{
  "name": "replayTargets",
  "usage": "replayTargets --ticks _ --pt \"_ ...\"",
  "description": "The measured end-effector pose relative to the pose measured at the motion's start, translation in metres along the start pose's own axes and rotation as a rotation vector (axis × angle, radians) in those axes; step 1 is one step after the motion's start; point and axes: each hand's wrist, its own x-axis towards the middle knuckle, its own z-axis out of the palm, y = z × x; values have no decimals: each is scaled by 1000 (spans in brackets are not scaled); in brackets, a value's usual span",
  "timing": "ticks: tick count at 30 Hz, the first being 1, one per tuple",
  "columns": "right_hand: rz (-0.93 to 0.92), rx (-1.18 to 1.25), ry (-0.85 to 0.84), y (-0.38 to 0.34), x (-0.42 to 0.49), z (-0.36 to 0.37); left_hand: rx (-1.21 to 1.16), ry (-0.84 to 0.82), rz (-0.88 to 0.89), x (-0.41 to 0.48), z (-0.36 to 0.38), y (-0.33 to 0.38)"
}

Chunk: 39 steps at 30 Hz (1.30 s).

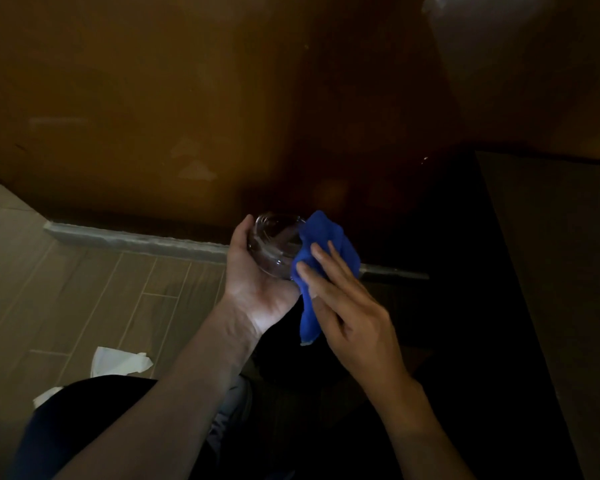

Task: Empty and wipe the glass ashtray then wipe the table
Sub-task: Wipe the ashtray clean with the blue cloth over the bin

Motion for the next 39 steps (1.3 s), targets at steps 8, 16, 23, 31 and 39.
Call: replayTargets --ticks 8,16,23,31,39 --pt "573 227 12 -25 8 5 132 5 7 0 0 -10" --pt "858 755 280 -13 21 2 310 13 -99 -5 7 -22" --pt "769 673 315 2 32 4 359 31 -138 -4 9 -23" --pt "608 549 156 9 35 -2 451 97 -174 -1 8 -28" --pt "201 322 13 12 30 -6 493 112 -190 0 7 -26"
